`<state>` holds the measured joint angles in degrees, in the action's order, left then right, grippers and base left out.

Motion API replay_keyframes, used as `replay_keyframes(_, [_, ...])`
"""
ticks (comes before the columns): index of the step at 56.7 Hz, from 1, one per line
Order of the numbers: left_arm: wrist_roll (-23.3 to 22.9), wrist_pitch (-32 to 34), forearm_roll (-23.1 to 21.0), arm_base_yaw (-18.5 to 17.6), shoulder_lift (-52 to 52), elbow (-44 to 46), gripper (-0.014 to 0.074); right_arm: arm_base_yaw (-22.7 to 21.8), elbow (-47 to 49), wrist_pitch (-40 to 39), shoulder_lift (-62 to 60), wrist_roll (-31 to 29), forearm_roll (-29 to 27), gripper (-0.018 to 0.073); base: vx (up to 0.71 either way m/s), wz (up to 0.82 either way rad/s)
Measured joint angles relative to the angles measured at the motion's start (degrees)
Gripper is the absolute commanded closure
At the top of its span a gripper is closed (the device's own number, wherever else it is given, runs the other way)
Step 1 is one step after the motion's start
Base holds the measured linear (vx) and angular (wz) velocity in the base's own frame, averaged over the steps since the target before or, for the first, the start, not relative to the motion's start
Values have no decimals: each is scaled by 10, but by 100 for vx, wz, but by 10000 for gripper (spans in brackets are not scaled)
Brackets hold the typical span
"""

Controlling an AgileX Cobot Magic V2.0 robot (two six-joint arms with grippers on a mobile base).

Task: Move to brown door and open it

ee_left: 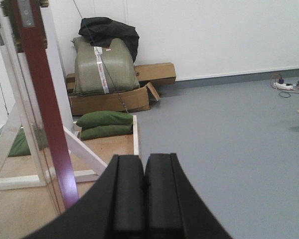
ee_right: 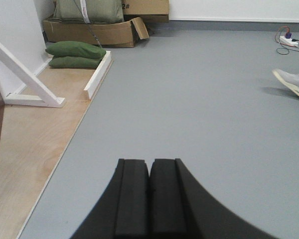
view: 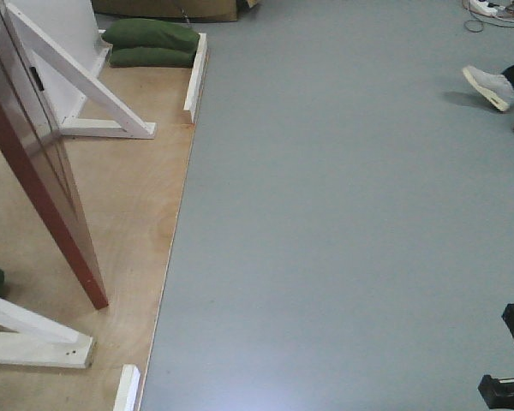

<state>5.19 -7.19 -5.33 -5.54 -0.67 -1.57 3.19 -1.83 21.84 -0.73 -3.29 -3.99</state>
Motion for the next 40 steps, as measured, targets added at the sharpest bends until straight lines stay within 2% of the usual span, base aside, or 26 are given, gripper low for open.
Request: replay_keyframes(40, [0,0,0,0,0,0,600,0,0,0,0,0,0,559,42,-1])
